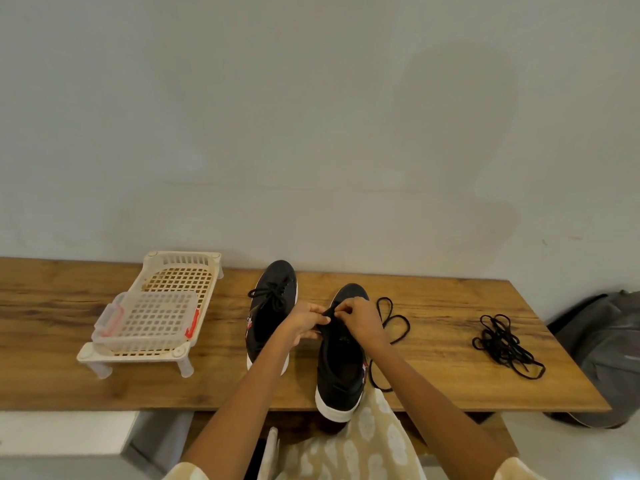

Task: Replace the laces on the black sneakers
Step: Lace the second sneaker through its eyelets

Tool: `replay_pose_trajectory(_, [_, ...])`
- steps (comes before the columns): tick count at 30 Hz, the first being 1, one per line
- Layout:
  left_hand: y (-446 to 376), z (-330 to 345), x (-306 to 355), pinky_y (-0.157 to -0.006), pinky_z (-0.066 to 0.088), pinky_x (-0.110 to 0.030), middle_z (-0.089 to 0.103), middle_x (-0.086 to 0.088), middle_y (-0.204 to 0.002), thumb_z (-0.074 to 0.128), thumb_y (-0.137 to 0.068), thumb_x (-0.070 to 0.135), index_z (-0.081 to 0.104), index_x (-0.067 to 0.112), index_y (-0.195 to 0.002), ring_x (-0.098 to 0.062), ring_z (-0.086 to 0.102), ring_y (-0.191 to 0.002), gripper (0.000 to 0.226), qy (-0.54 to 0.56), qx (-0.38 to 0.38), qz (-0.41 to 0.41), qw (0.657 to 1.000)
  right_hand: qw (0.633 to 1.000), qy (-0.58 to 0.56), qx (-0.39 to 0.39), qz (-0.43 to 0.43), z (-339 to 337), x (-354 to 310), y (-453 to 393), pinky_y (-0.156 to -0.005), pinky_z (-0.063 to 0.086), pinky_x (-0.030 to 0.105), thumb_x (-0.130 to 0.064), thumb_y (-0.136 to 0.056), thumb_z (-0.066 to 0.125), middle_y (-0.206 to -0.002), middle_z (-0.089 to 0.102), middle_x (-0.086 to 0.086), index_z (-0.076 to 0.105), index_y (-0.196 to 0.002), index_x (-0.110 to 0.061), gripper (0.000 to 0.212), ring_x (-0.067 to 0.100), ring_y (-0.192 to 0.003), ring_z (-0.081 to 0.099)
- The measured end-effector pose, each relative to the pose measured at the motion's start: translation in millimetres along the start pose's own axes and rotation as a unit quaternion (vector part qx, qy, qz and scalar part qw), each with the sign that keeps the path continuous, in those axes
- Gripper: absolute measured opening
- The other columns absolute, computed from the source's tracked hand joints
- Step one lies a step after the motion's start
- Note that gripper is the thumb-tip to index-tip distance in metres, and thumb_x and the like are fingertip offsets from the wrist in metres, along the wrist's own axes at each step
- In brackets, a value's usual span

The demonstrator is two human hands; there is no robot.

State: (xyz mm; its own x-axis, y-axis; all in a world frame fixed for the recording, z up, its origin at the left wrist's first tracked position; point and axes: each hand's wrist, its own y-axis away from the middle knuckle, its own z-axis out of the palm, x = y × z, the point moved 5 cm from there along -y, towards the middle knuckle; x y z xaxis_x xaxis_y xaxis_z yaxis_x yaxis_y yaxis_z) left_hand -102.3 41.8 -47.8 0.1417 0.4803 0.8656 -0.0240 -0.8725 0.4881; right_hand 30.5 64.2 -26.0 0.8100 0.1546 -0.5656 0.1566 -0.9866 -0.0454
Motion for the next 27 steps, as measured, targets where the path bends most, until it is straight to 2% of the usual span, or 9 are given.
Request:
replay_pose_trajectory(7, [3.7, -0.7, 4.6, -0.064, 0.056, -0.027, 0.063, -0.009, -0.107, 0.05, -0.098, 0.027, 0.06, 0.005, -0.115, -0.02, 0.063, -0.095, 0.029, 0.026, -0.015, 0.011, 0.999, 0.999, 0.0, -0.024, -0.031, -1.4, -0.8, -2.9, -0.078, 0.046, 0.019, -0.011, -0.089, 0.061, -0.097, 0.069, -0.001, 0.072, -0.098, -0.011, 0.014, 0.012, -0.09, 0.062])
replay_pose_trajectory(10, [1.0, 0.7, 7.6, -0.059, 0.057, -0.026, 0.064, -0.008, -0.092, 0.046, -0.099, 0.016, 0.062, 0.006, -0.102, -0.017, 0.064, -0.08, 0.019, -0.003, -0.013, 0.018, 1.0, 0.998, -0.003, -0.042, -0.055, -2.3, -4.2, -4.9, -0.068, 0.043, 0.021, -0.005, -0.087, 0.06, -0.087, 0.065, 0.001, 0.061, -0.085, -0.016, 0.011, 0.015, -0.082, 0.059])
replay_pose_trajectory(13, [-1.0, 2.4, 9.8, -0.055, 0.057, -0.024, 0.064, -0.005, -0.088, 0.046, -0.098, 0.008, 0.062, 0.006, -0.104, -0.015, 0.064, -0.076, 0.017, -0.034, -0.013, 0.032, 0.999, 0.994, 0.015, -0.061, -0.086, -2.8, -8.2, -9.7, -0.059, 0.037, 0.021, -0.004, -0.085, 0.059, -0.082, 0.057, -0.001, 0.05, -0.083, -0.017, 0.015, 0.015, -0.077, 0.054])
replay_pose_trajectory(17, [-6.8, 3.1, 8.2, -0.054, 0.057, -0.028, 0.062, -0.006, -0.086, 0.048, -0.098, 0.009, 0.06, 0.007, -0.095, -0.018, 0.064, -0.073, 0.013, -0.028, 0.014, 0.041, 0.999, 0.992, -0.017, -0.112, -0.064, -2.5, -0.1, -18.8, -0.066, 0.044, 0.018, -0.004, -0.085, 0.06, -0.09, 0.064, 0.003, 0.06, -0.102, -0.012, 0.018, 0.012, -0.083, 0.058])
replay_pose_trajectory(19, [-12.2, 1.6, 8.5, -0.057, 0.056, -0.031, 0.061, -0.005, -0.082, 0.048, -0.098, 0.012, 0.06, 0.01, -0.088, -0.022, 0.065, -0.072, 0.015, -0.082, 0.06, 0.068, 0.993, 0.988, -0.044, -0.145, -0.036, -3.0, 0.7, -22.0, -0.068, 0.048, 0.017, -0.004, -0.087, 0.057, -0.092, 0.064, 0.004, 0.058, -0.112, -0.01, 0.025, 0.014, -0.085, 0.06])
replay_pose_trajectory(22, [-16.2, -2.6, 17.0, -0.069, 0.05, -0.036, 0.058, -0.002, -0.082, 0.044, -0.098, 0.022, 0.057, 0.016, -0.093, -0.024, 0.06, -0.077, 0.015, -0.192, 0.117, 0.121, 0.967, 0.98, -0.113, -0.166, -0.016, -9.3, -4.7, -24.2, -0.071, 0.055, 0.023, -0.011, -0.094, 0.053, -0.103, 0.064, 0.01, 0.058, -0.118, -0.006, 0.025, 0.016, -0.083, 0.063])
replay_pose_trajectory(24, [-14.4, -4.1, 27.5, -0.079, 0.05, -0.039, 0.059, 0.0, -0.085, 0.042, -0.098, 0.029, 0.055, 0.02, -0.096, -0.024, 0.061, -0.084, 0.016, -0.208, 0.118, 0.147, 0.96, 0.977, -0.124, -0.172, -0.032, -14.0, -11.9, -24.6, -0.07, 0.055, 0.021, -0.019, -0.095, 0.055, -0.098, 0.066, 0.01, 0.064, -0.109, -0.008, 0.021, 0.015, -0.08, 0.064])
replay_pose_trajectory(26, [-8.5, -7.2, 42.8, -0.084, 0.049, -0.04, 0.06, 0.001, -0.089, 0.043, -0.098, 0.028, 0.056, 0.019, -0.098, -0.022, 0.061, -0.09, 0.016, -0.174, 0.133, 0.183, 0.958, 0.974, -0.126, -0.182, -0.045, -18.9, -22.1, -22.1, -0.075, 0.054, 0.027, -0.021, -0.092, 0.059, -0.078, 0.065, 0.003, 0.065, -0.082, -0.016, 0.012, 0.015, -0.075, 0.064])
replay_pose_trajectory(27, [-2.3, -9.3, 52.3, -0.083, 0.049, -0.039, 0.059, 0.001, -0.09, 0.045, -0.098, 0.025, 0.056, 0.017, -0.098, -0.021, 0.06, -0.09, 0.014, -0.143, 0.147, 0.21, 0.956, 0.976, -0.133, -0.166, -0.048, -24.9, -27.0, -22.3, -0.076, 0.054, 0.03, -0.02, -0.091, 0.061, -0.07, 0.063, -0.001, 0.062, -0.073, -0.017, 0.019, 0.014, -0.07, 0.064])
